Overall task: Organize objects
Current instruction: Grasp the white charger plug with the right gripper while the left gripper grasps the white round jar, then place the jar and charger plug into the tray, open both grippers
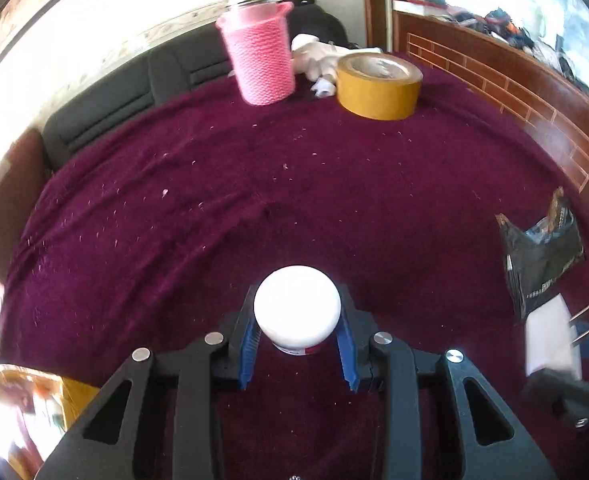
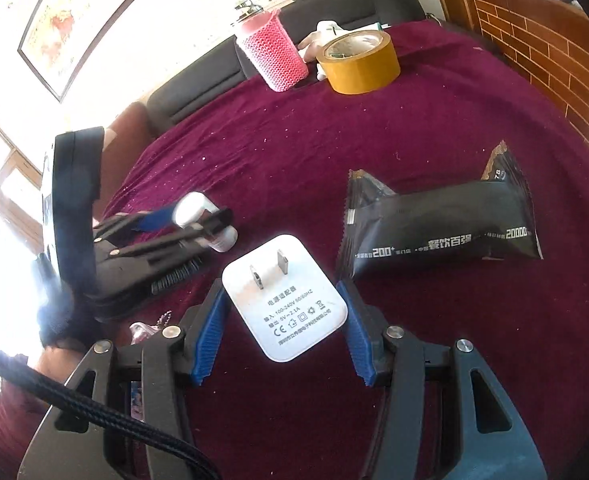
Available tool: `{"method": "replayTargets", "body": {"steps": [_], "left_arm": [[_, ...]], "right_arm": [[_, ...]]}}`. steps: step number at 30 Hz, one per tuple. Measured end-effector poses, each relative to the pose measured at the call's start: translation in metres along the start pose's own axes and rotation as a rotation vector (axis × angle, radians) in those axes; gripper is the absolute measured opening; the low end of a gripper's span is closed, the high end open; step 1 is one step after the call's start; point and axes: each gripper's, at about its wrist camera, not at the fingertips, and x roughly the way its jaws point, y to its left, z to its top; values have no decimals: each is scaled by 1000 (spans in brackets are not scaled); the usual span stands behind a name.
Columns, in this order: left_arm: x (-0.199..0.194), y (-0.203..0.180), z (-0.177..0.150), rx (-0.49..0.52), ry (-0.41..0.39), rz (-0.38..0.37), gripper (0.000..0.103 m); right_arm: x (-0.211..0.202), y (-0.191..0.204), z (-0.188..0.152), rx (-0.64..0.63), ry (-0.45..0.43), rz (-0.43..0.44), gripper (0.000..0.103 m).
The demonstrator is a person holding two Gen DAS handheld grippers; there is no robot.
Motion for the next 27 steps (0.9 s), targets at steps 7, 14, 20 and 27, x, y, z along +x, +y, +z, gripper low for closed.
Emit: {"method": "replayTargets", "body": {"steps": [7, 14, 20, 27], "left_arm": [[-64, 33, -15, -94, -129, -32, 29], [-177, 114, -74, -178, -238, 13, 30], [-231, 178, -156, -296, -199, 98, 30], [-217, 210, -233, -428, -105, 103, 30]], "right_arm": [[5, 0, -5, -16, -10, -20, 52], [-3, 34, -13, -115, -38, -14, 52], [-21, 120, -34, -239, 8, 139, 53], [-15, 225, -74, -411, 94, 254, 53]]}}
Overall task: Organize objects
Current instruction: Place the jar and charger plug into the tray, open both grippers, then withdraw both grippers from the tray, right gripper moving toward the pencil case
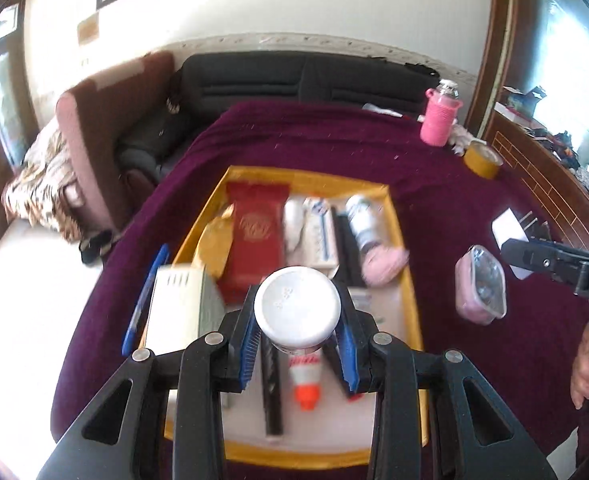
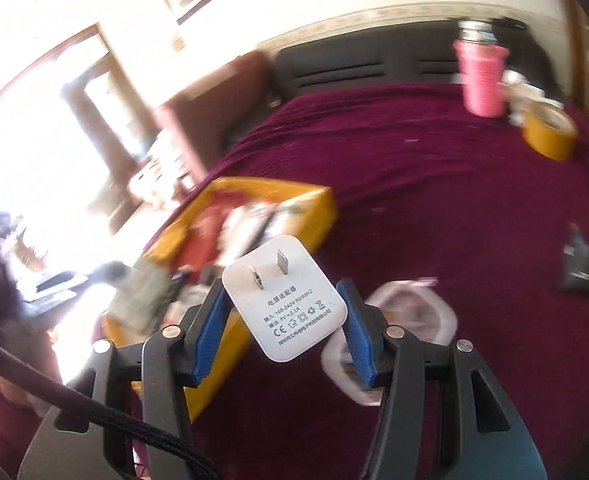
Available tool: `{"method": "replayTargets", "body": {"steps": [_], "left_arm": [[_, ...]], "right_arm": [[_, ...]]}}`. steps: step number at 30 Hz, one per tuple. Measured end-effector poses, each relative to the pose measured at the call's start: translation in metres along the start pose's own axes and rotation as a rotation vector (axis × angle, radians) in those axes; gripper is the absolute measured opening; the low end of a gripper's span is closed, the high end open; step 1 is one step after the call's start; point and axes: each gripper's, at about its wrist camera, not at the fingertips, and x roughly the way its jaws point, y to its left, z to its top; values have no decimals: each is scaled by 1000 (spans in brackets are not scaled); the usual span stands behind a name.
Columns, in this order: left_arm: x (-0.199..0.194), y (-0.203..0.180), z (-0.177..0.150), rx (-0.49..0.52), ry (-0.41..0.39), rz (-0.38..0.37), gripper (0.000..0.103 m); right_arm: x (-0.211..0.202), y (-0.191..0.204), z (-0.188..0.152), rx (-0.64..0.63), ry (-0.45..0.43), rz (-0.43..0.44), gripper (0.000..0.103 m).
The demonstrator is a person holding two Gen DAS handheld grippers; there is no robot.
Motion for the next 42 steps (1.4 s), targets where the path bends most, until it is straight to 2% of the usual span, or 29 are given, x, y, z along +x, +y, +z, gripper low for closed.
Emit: {"method": "replayTargets", "body": {"steps": [4, 6, 14, 19, 22, 23, 24, 29, 34, 36, 37, 38, 39, 40, 41, 42], "left_arm": [[13, 5, -19, -18, 13, 34, 30], [17, 8, -26, -22, 5, 21, 30], [31, 7, -39, 44, 8, 88, 30], [29, 4, -41, 58, -8, 66, 33], [22, 10, -41, 21, -33, 46, 45], [19, 13, -40, 6, -45, 39, 55], [16, 17, -40, -12, -60, 26, 58], [6, 26, -39, -68, -98, -15, 59], [-12, 41, -40, -173, -159, -73, 60], [-26, 49, -40, -219, -209, -94, 71], [-33, 52, -40, -234, -240, -93, 73], [-39, 53, -40, -242, -266, -80, 76], [-48, 53, -39, -241, -299, -59, 78], [-53, 53, -38, -238, -319, -45, 79], [-60, 52, -39, -232, -347, -27, 83], [-68, 48, -40, -217, -388, 2, 91]], "right_arm": [[36, 35, -5, -25, 82, 39, 53], [53, 52, -9, -40, 113, 49, 53], [112, 75, 11, -85, 171, -55, 53], [149, 81, 20, -108, 223, -101, 53], [159, 79, 23, -107, 234, -118, 53], [162, 79, 23, -103, 241, -120, 54], [165, 77, 23, -94, 251, -118, 54], [163, 74, 22, -76, 238, -114, 54], [127, 83, 26, -83, 151, -101, 54], [112, 89, 24, -86, 120, -73, 57], [107, 93, 21, -122, 100, -95, 61], [107, 98, 18, -184, 92, -171, 74], [111, 104, 15, -259, 91, -306, 76], [110, 104, 13, -277, 80, -363, 76], [103, 104, 12, -268, 58, -362, 76], [93, 104, 10, -237, 34, -318, 76]]}}
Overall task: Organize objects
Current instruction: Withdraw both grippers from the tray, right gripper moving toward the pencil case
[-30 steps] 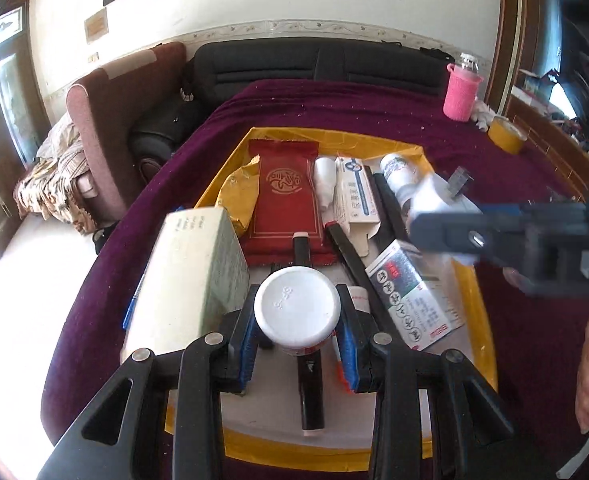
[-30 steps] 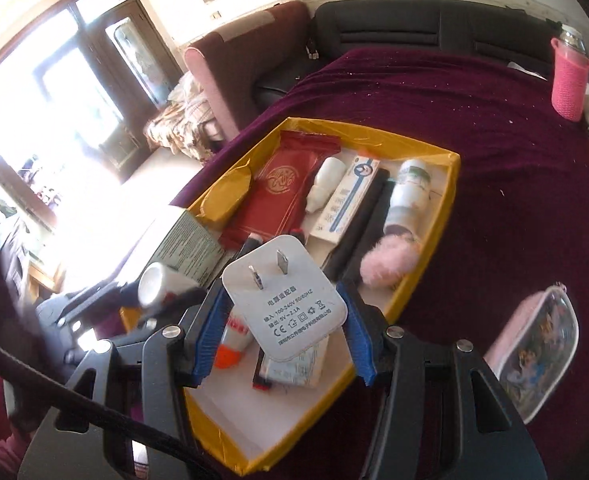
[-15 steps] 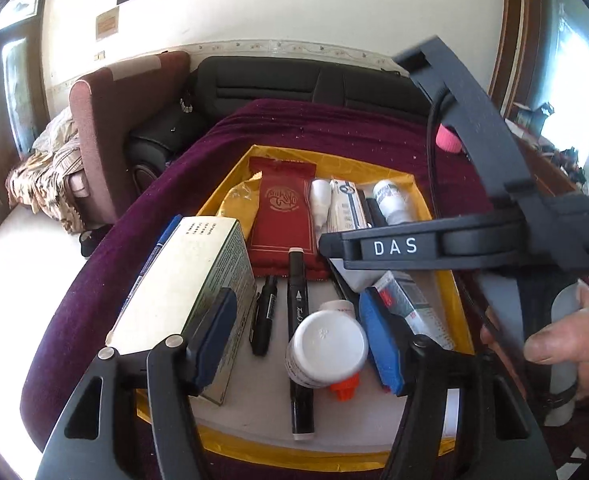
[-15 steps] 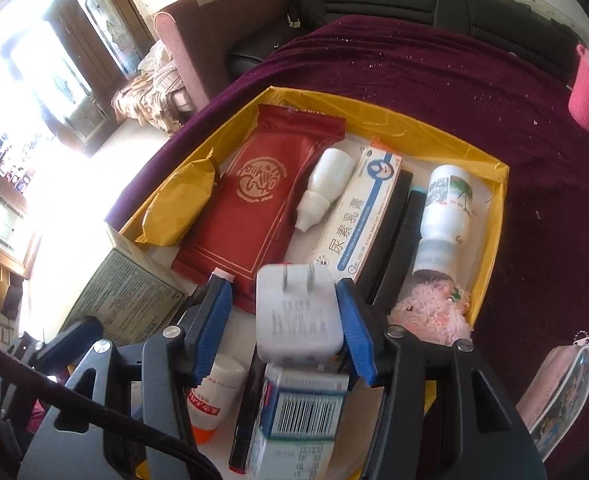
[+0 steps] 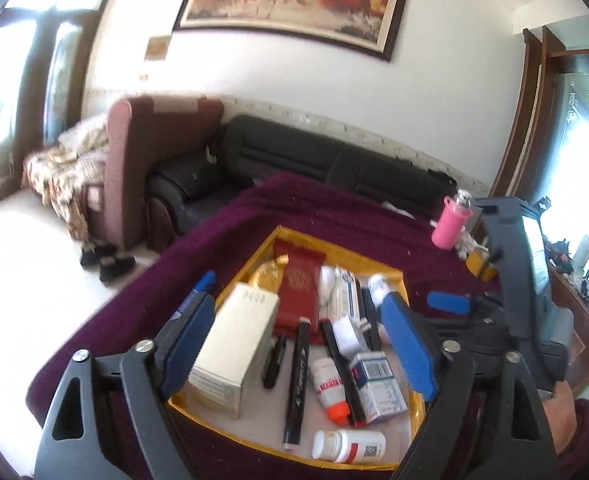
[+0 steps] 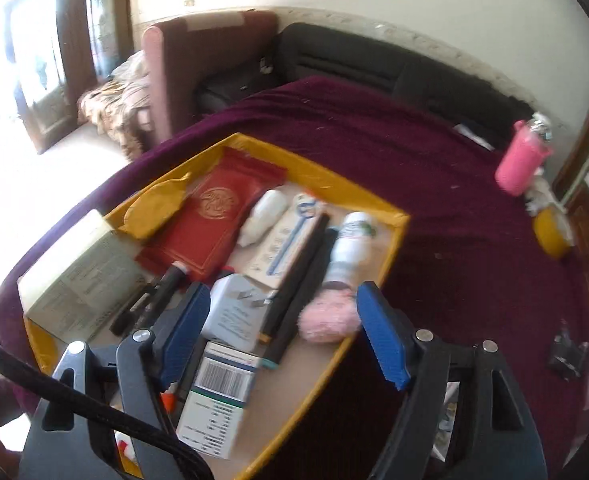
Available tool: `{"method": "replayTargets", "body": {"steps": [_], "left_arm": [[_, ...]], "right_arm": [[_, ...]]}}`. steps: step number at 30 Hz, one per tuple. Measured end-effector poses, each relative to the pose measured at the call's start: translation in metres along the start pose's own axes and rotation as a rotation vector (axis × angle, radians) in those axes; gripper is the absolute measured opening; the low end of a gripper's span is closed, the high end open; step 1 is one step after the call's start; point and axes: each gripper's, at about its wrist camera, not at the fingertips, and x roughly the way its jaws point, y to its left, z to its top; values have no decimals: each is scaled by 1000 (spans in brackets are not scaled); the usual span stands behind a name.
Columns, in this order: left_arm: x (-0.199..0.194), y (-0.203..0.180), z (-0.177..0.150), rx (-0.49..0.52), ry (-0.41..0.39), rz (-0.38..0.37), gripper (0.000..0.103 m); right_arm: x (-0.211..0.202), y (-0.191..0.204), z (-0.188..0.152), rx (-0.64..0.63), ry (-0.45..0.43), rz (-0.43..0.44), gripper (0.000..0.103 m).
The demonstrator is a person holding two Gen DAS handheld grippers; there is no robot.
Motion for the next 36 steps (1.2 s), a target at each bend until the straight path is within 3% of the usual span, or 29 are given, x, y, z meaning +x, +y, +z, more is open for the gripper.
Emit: {"method": "replayTargets", "body": {"steps": [2, 7, 9, 12, 15, 17, 19, 22, 26, 30, 36], "left_arm": [[-11, -5, 1, 29, -62, 30, 100], [-33, -27, -1, 127, -185, 89, 101], [-31, -36, -3, 157, -167, 62, 101], [-22, -40, -5, 144, -93, -15, 102], [-14, -39, -6, 85, -66, -44, 102], [-14, -37, -7, 60, -95, -21, 102], [-18, -36, -9, 46, -134, 16, 102], [-20, -33, -12, 0, -144, 43, 102], [-3, -22, -14, -74, -46, 16, 102], [5, -14, -23, -101, -7, 90, 102], [11, -13, -27, -49, 32, 227, 102]], "right_arm": [[-19, -2, -4, 46, -43, 38, 76], [-52, 7, -21, 33, -188, -28, 87], [-49, 9, -23, 4, -163, -82, 89], [-58, 1, -31, 76, -186, -29, 89], [-69, -10, -40, 134, -226, -43, 90], [-76, -13, -46, 138, -262, -118, 90], [-69, -16, -48, 116, -225, -180, 90], [-62, -24, -56, 151, -190, -148, 90], [-56, -27, -64, 175, -171, -106, 90], [-55, -11, -68, 93, -175, -155, 90], [-51, 12, -72, -6, -177, -188, 90]]}}
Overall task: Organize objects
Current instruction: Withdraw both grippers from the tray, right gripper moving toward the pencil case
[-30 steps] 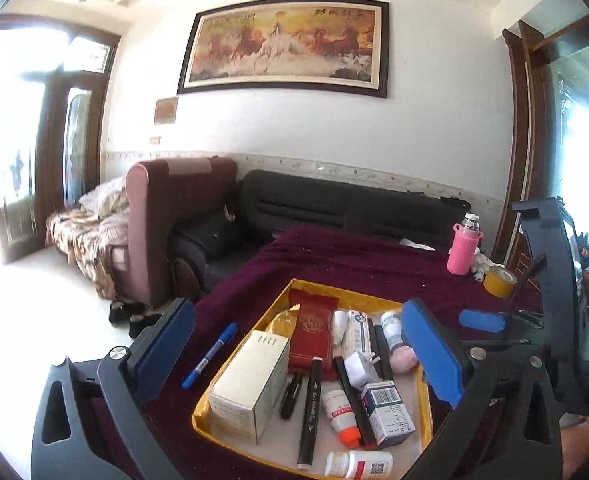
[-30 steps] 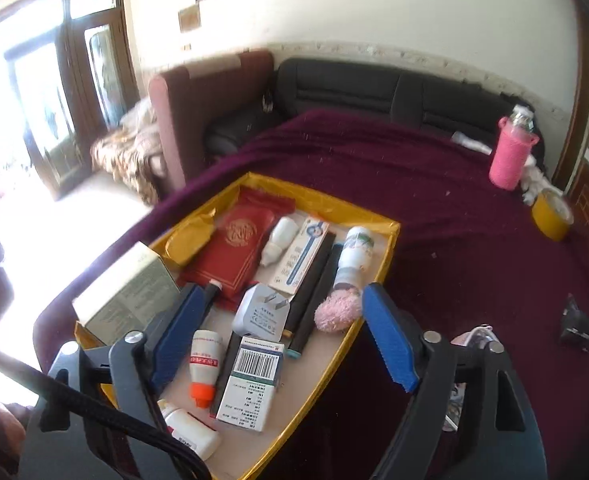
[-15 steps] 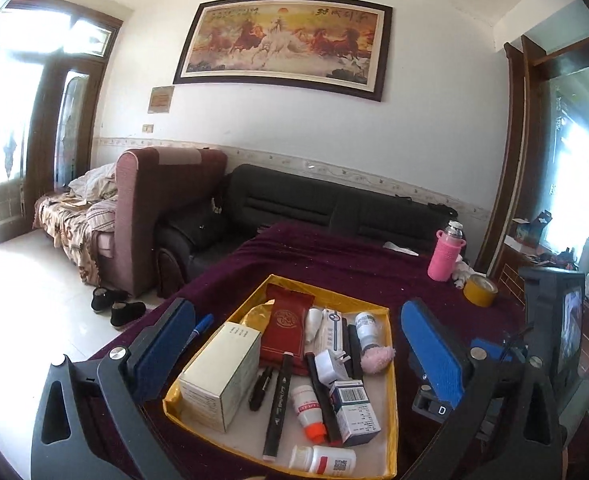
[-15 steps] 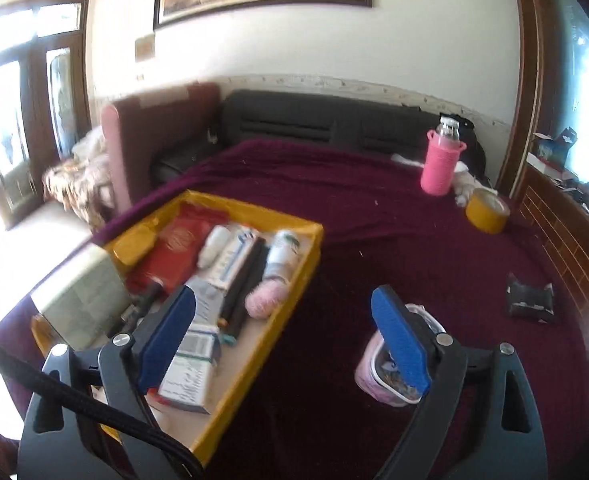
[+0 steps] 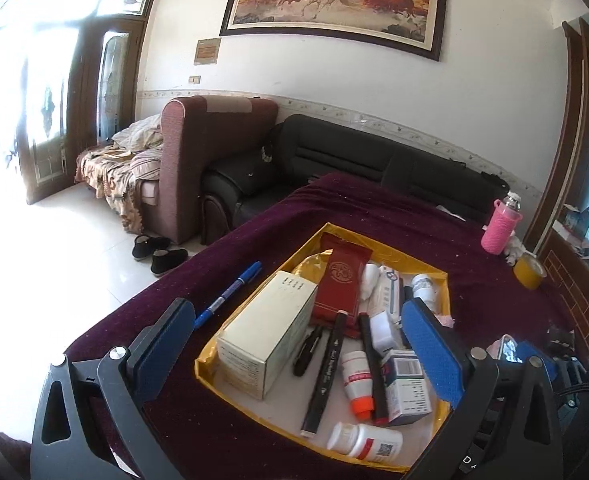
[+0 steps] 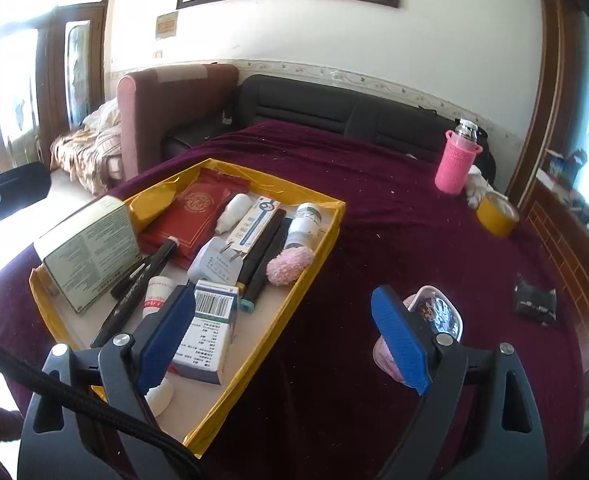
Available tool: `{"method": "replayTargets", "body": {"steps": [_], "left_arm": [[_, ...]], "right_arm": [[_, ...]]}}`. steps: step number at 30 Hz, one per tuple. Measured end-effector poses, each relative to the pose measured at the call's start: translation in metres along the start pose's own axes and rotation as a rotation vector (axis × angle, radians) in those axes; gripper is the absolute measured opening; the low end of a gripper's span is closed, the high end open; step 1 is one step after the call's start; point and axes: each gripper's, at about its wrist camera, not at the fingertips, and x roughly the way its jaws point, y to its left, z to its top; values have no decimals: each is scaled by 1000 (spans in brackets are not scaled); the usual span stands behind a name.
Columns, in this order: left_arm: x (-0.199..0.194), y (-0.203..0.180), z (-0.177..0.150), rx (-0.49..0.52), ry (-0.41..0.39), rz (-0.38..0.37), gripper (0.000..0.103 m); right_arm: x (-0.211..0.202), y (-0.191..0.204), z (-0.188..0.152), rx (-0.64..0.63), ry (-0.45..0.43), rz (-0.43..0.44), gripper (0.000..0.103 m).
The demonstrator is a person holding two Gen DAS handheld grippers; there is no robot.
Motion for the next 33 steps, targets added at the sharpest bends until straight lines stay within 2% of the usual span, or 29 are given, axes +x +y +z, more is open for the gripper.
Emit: {"method": "replayTargets", "body": {"steps": [3, 9, 15, 21, 33], "left_arm": [[1, 3, 0, 7, 17, 28, 102], [6, 14, -3, -29, 68, 27, 102], [5, 14, -5, -17, 82, 27, 102], [2, 9, -11, 22, 88, 72, 102], [3, 8, -10, 32, 132, 70, 102]], "right_arm": [[3, 5, -2, -18, 11, -1, 90], [6, 7, -5, -24, 22, -10, 90], [3, 8, -6, -15, 23, -8, 90], [1, 10, -6, -16, 25, -2, 90], [-2, 8, -7, 4, 31, 14, 90]]}}
